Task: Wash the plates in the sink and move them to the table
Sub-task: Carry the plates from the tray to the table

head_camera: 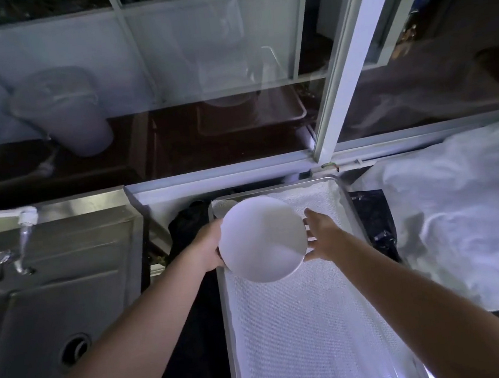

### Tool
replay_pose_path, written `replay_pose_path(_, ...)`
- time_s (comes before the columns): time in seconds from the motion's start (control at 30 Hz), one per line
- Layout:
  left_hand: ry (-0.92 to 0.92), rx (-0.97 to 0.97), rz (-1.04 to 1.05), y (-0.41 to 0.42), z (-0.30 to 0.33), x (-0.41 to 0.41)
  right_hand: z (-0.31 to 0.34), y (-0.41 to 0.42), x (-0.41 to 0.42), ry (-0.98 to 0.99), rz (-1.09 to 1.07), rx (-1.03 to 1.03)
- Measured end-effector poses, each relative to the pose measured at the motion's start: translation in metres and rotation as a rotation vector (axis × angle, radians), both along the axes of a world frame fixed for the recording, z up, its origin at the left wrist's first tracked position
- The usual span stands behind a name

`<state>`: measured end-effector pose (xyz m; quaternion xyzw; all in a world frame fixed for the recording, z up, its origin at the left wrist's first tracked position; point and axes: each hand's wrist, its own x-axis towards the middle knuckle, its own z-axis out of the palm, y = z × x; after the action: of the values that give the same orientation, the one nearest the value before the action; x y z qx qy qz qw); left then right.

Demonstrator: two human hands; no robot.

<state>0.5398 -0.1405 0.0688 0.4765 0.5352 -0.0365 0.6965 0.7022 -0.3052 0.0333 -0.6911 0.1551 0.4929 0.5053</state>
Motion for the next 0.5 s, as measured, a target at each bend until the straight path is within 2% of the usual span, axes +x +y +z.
replay_pose_path(0.17, -0.009, -0.003, 0.011, -0.003, 0.004, 0.000, 0.008, -0.003, 0.001, 0.056, -0.066, 0.017)
replay_pose_path(0.5, 0.039, -0.023, 0.059, -0.008, -0.008, -0.014, 0.020, -0.010, -0.012, 0.012, 0.002, -0.057)
